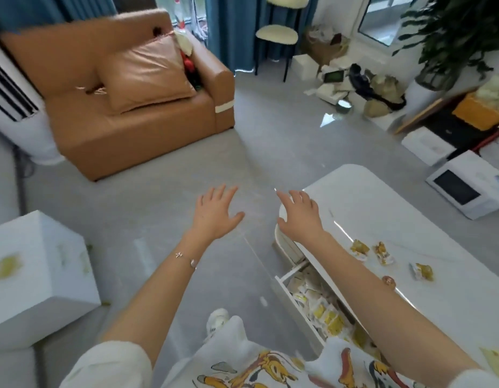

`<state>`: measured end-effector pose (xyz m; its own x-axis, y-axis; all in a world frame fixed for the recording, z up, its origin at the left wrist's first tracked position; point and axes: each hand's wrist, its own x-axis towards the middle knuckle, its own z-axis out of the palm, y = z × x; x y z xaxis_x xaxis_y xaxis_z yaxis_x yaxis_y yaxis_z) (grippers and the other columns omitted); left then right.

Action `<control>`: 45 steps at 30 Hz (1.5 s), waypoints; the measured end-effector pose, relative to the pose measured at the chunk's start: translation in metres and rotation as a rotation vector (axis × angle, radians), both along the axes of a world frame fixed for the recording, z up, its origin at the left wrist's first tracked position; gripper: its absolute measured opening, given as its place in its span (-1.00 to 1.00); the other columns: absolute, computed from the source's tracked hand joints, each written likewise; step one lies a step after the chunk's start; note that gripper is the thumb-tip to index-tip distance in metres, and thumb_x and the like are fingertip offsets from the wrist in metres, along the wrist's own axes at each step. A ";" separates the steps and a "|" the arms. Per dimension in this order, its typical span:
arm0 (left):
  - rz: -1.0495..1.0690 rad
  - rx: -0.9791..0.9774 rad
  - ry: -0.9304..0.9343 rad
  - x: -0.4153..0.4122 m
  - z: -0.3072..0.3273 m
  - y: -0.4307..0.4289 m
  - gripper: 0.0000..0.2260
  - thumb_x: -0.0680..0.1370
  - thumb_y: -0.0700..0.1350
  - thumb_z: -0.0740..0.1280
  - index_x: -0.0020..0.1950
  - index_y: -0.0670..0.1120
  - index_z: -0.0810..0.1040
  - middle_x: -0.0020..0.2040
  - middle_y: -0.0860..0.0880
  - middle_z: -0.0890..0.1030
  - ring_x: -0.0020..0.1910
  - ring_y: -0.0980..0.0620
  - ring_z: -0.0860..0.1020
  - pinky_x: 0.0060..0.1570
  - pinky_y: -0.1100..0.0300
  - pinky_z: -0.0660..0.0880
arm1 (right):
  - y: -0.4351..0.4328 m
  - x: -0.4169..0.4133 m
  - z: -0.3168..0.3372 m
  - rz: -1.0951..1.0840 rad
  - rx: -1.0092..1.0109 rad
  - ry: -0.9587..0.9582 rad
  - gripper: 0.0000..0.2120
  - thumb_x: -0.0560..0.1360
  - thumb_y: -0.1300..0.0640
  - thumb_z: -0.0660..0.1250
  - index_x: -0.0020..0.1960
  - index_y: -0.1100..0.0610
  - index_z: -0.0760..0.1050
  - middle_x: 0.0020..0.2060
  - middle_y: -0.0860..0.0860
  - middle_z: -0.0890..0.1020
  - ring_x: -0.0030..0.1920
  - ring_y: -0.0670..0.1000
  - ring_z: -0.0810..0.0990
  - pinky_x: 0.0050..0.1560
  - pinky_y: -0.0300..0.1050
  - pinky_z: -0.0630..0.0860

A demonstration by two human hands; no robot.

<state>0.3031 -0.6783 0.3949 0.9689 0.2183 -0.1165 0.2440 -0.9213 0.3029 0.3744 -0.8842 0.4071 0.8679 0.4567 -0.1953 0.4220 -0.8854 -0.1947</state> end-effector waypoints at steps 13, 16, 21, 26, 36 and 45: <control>0.475 -0.062 0.057 -0.051 -0.016 0.236 -0.39 0.55 0.18 0.23 0.55 0.11 0.09 0.56 0.00 0.16 0.53 -0.11 0.07 0.48 -0.11 0.02 | 0.280 0.053 -0.007 0.275 0.146 0.057 -0.36 0.49 0.01 0.27 0.53 0.00 0.15 0.40 0.03 0.37 0.41 0.14 0.26 0.37 0.06 0.25; 0.563 -0.074 0.041 -0.060 -0.022 0.269 -0.39 0.56 0.17 0.22 0.55 0.10 0.10 0.55 0.00 0.17 0.53 -0.12 0.08 0.47 -0.11 0.01 | 0.334 0.062 -0.011 0.356 0.159 0.075 -0.37 0.51 0.00 0.27 0.52 0.00 0.16 0.40 0.02 0.38 0.42 0.13 0.24 0.39 0.05 0.22; 0.731 -0.094 0.052 -0.057 -0.036 0.323 -0.38 0.56 0.18 0.20 0.56 0.10 0.06 0.55 -0.01 0.17 0.53 -0.12 0.05 0.48 -0.09 0.01 | 0.414 0.085 -0.020 0.529 0.126 0.085 -0.39 0.52 -0.03 0.27 0.52 -0.01 0.16 0.40 0.01 0.38 0.43 0.12 0.24 0.39 0.04 0.20; 0.867 -0.095 0.031 -0.031 -0.047 0.380 -0.37 0.55 0.20 0.20 0.56 0.08 0.07 0.54 -0.01 0.20 0.52 -0.14 0.08 0.46 -0.11 0.04 | 0.492 0.123 -0.026 0.671 0.089 0.068 -0.40 0.51 -0.02 0.27 0.51 0.00 0.18 0.39 0.00 0.38 0.43 0.10 0.24 0.38 0.01 0.20; 1.229 -0.113 -0.004 -0.032 -0.044 0.457 -0.38 0.55 0.19 0.20 0.55 0.07 0.09 0.52 -0.01 0.23 0.50 -0.15 0.12 0.45 -0.11 0.06 | 0.665 0.134 -0.004 1.075 0.046 0.134 -0.44 0.53 0.05 0.24 0.50 0.02 0.19 0.40 0.04 0.36 0.44 0.13 0.19 0.41 0.04 0.12; 1.562 -0.131 -0.011 -0.115 -0.065 0.531 -0.39 0.55 0.20 0.21 0.54 0.06 0.11 0.51 -0.02 0.25 0.50 -0.18 0.12 0.45 -0.15 0.08 | 0.810 0.055 -0.020 1.331 -0.011 0.179 -0.44 0.52 0.08 0.20 0.50 0.01 0.19 0.41 0.06 0.36 0.43 0.16 0.21 0.41 0.06 0.14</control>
